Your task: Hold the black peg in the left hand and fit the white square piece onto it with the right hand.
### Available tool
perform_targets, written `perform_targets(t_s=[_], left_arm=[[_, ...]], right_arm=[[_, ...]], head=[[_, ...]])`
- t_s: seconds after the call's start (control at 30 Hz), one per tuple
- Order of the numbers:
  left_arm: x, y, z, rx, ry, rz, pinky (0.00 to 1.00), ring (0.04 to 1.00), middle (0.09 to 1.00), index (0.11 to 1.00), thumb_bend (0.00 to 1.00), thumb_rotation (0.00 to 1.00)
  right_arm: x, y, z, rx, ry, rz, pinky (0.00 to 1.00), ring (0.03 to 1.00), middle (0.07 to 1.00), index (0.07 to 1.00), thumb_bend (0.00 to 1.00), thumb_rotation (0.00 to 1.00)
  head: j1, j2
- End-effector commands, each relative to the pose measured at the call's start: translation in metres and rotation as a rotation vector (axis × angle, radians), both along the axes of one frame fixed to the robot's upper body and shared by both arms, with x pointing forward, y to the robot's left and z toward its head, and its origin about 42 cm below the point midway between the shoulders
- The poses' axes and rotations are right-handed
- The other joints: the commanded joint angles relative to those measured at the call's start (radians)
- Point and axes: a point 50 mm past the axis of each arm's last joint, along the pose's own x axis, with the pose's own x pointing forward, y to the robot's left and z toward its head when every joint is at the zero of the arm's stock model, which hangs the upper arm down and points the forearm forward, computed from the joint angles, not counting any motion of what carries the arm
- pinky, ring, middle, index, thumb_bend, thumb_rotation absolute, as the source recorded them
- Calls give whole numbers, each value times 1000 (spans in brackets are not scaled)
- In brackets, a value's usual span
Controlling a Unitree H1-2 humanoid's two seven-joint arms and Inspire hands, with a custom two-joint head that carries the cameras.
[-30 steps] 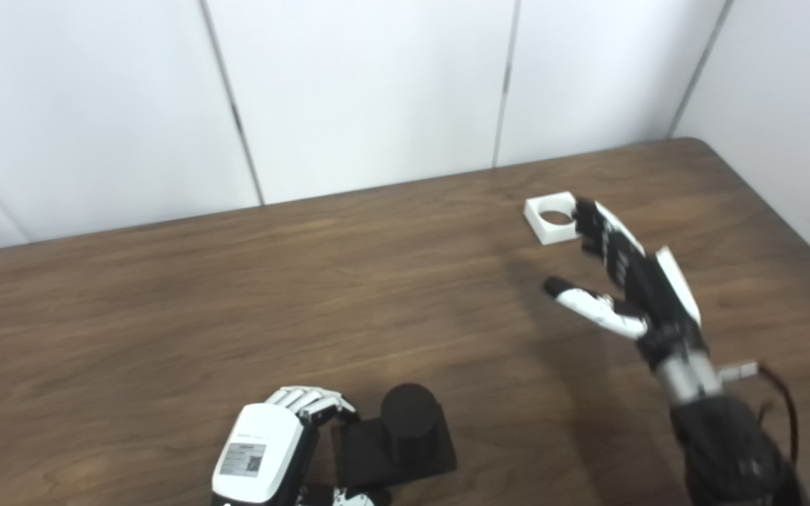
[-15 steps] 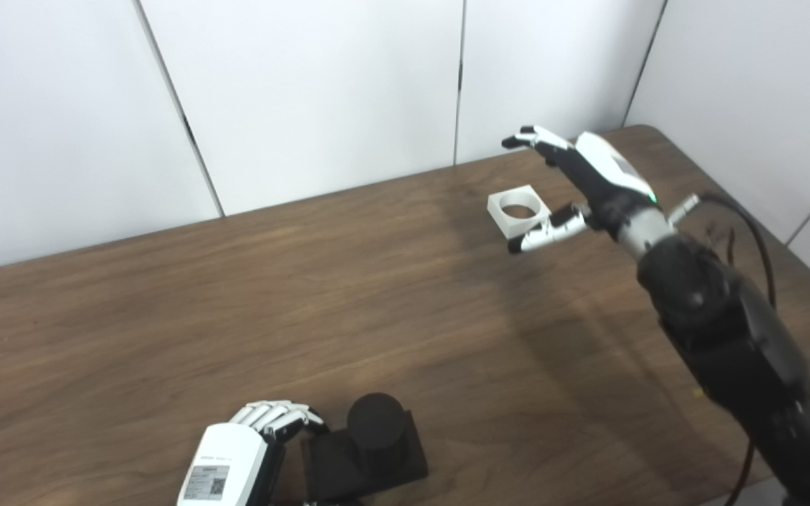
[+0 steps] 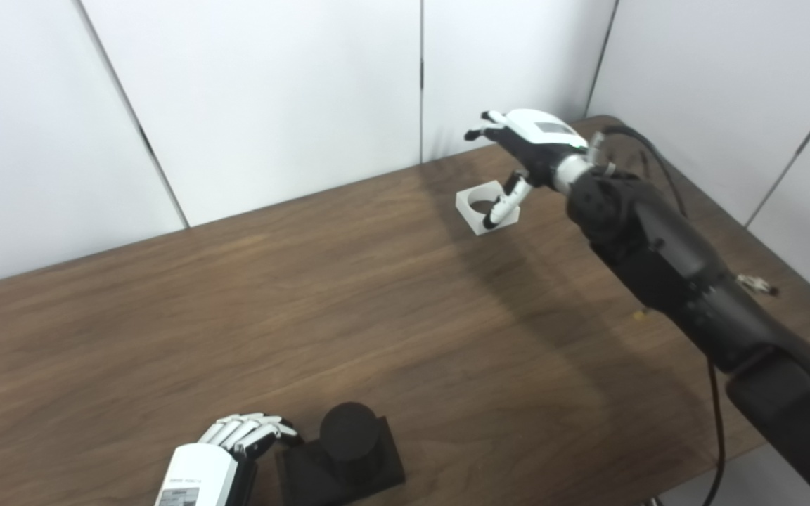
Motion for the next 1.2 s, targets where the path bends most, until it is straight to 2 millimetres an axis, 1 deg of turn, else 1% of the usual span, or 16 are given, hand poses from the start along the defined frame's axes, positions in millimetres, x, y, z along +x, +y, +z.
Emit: perform_targets(t_s=[0.0, 0.07, 0.2, 0.33, 0.5, 0.67, 1.0, 1.17], left_arm=[[-8, 29, -20, 133, 95, 55, 760, 736, 698, 487, 521, 50], [-9, 29, -20, 132, 91, 55, 761, 735, 697, 487, 521, 50], [-9, 28, -19, 129, 93, 54, 768, 739, 698, 487, 521, 49], [-9, 28, -18, 125, 92, 57, 770, 740, 698, 487, 521, 49], [-9, 27, -17, 123, 88, 60, 772, 740, 699, 487, 521, 49], [-9, 25, -16, 122, 84, 62, 769, 736, 697, 487, 521, 49], [-9, 25, -15, 106, 69, 58, 758, 725, 688, 486, 522, 49], [-9, 24, -14, 96, 65, 60, 755, 724, 686, 486, 522, 49]], right_arm=[[13, -9, 38, -78, -64, 3, 976, 1000, 1000, 871, 920, 128], [21, -10, 40, -100, -25, -10, 995, 1000, 1000, 868, 927, 138], [36, -12, 43, -143, 48, -32, 1000, 1000, 1000, 863, 964, 163], [46, -10, 44, -195, 101, -37, 1000, 1000, 1000, 859, 984, 195], [51, 0, 49, -230, 155, -32, 1000, 1000, 991, 851, 1000, 187], [53, 6, 53, -228, 179, -27, 1000, 1000, 983, 850, 993, 176], [69, 18, 38, -261, 213, 1, 1000, 1000, 993, 858, 1000, 168], [73, 20, 31, -277, 236, 5, 1000, 1000, 996, 855, 1000, 178]], head=[[3, 4], [8, 4], [15, 8], [22, 10], [29, 13], [35, 13], [48, 17], [54, 21]])
